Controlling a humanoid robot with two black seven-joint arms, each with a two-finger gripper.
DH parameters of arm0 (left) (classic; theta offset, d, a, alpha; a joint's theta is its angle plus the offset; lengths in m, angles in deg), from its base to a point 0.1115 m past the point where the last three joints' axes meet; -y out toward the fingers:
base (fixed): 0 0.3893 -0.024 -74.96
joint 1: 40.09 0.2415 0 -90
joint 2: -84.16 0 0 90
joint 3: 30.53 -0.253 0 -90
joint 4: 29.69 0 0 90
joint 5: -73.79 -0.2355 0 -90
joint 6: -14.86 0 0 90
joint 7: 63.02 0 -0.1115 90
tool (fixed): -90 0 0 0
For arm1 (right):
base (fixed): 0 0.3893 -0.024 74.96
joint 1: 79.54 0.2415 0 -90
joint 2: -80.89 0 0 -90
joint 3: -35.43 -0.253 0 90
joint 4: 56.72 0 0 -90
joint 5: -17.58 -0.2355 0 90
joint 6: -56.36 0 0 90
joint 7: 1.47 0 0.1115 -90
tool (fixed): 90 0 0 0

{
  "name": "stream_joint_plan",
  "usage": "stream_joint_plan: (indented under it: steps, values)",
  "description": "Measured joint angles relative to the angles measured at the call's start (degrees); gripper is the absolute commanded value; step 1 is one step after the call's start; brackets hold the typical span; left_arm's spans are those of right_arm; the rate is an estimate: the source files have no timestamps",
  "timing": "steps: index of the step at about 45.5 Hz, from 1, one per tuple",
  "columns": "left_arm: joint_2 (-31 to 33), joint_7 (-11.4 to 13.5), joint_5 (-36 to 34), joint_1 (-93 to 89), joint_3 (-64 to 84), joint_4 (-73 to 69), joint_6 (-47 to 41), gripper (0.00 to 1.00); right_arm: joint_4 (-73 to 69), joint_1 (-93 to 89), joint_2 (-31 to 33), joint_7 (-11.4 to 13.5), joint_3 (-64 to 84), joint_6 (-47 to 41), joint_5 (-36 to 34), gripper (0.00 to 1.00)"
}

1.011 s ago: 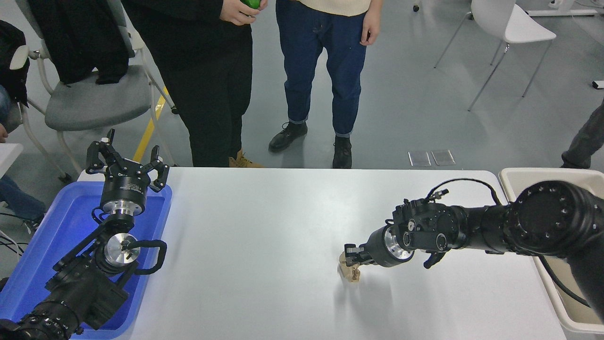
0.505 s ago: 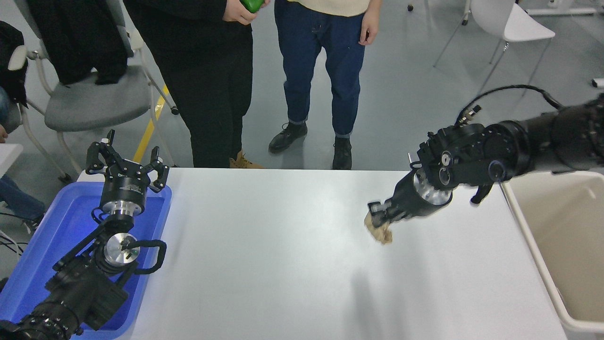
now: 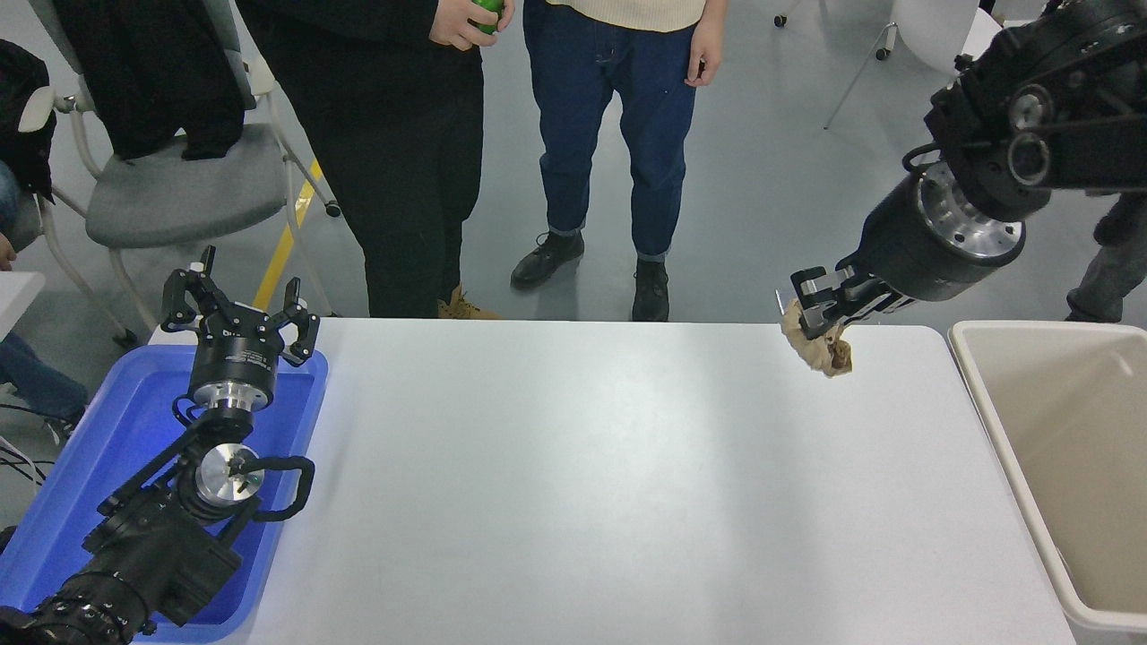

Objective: Pick up paper ball place in dustbin

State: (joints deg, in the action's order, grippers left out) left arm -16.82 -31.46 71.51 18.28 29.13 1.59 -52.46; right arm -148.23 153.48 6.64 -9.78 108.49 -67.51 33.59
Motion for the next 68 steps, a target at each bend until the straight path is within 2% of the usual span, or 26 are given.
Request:
stream_joint_plan:
  steps: [7,14,21,32,39,46,55,61,68]
  values:
    - [0.0,0.0,0.0,0.0,0.0,0.0,0.0,0.99,-0.6,1.8,1.0,0.0,3.1,-0.5,2.0,0.00]
    - [0.1,0.0,0.1,-0.1,-0.1,0.0,0.0,0.99,-0.3,2.2,5.2,0.0,7.2,-0.6,9.2,0.00]
    - [0.1,0.1,0.1,-0.1,-0.1,-0.1,0.0,0.99,2.2,0.8,13.9,0.0,10.7,-0.5,20.2,0.00]
    - [0.1,0.1,0.0,-0.1,-0.1,0.0,0.0,0.99,12.4,-5.5,31.2,-0.2,12.6,-0.4,37.4,0.00]
    - [0.1,0.1,0.0,-0.1,-0.1,-0.1,0.0,0.99,22.1,-14.2,40.3,-0.6,9.5,1.8,42.8,0.00]
    - [0.1,0.1,0.0,-0.1,-0.1,-0.1,0.0,0.99,32.4,-29.1,45.3,-1.5,0.6,6.9,45.2,0.00]
    - [0.1,0.1,0.1,-0.1,-0.1,-0.1,0.0,0.99,43.1,-53.6,46.3,-2.1,-20.5,14.5,46.2,0.00]
    - [0.1,0.1,0.0,-0.1,-0.1,-0.1,0.0,0.99,51.8,-70.2,42.1,-2.2,-35.8,19.4,45.4,0.00]
    - [0.1,0.1,0.1,-0.1,-0.1,-0.1,0.0,0.99,63.7,-85.8,34.7,-2.5,-48.6,22.6,41.3,0.00]
